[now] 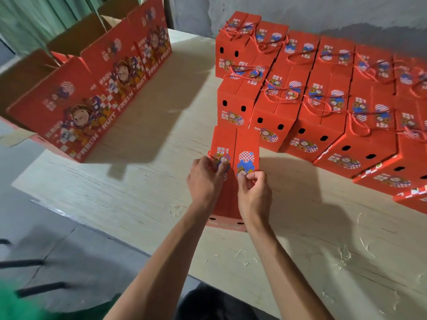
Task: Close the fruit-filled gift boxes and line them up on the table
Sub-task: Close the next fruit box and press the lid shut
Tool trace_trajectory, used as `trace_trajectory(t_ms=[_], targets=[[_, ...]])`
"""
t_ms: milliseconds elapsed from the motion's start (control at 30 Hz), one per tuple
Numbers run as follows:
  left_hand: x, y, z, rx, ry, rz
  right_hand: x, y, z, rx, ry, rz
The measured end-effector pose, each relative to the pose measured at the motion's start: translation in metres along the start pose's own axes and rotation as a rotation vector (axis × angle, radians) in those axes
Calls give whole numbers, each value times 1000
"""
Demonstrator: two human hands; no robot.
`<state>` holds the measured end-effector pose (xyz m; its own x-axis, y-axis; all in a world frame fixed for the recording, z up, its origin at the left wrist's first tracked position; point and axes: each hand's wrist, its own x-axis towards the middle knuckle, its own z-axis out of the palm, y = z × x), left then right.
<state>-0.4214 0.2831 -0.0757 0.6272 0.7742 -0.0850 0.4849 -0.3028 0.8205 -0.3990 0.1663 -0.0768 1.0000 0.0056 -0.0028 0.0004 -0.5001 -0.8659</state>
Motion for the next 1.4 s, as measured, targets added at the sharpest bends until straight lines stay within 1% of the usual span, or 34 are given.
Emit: trace_trajectory(t_ms=[133,200,333,367,433,533,600,633,700,767,833,900,967,1033,1100,1267,1400], targets=[[1,8,0,-81,-14,-60,1,-1,1,-37,-11,18],[1,8,-3,-136,-18,-83,0,-1,-2,11,-5,45],[3,1,-7,-189,-44,-65,-6,-4,-12,217,145,24],[4,0,-9,-198,-62,-63,-7,-5,-14,235,165,-14],[8,-1,-15,-203,-80,-69,-6,-10,-13,187,158,-149],[18,2,-33,-239,-28,-43,-8,-28,5,86,37,-377],[30,7,-49,-333,-31,-25,-18,-50,29,125,-55,-448],[37,9,-58,-375,-41,-6,-24,-62,43,154,-80,-443],[53,10,-77,-406,-103,30,-31,-84,71,209,-52,-358],[73,10,-98,-434,-239,50,-35,-103,92,244,5,-294],[94,14,-119,-513,-342,63,-35,-125,107,315,-18,-278],[113,17,-140,-519,-371,97,-30,-147,121,371,-53,-248],[127,20,-155,-496,-399,153,-26,-168,132,400,-54,-211],[138,23,-162,-533,-465,152,-16,-181,138,445,-47,-180],[149,29,-164,-573,-527,171,-1,-188,142,461,-24,-193],[187,38,-160,-617,-585,168,31,-203,158,376,11,-268],[220,41,-171,-626,-525,186,65,-226,183,412,-28,-311]])
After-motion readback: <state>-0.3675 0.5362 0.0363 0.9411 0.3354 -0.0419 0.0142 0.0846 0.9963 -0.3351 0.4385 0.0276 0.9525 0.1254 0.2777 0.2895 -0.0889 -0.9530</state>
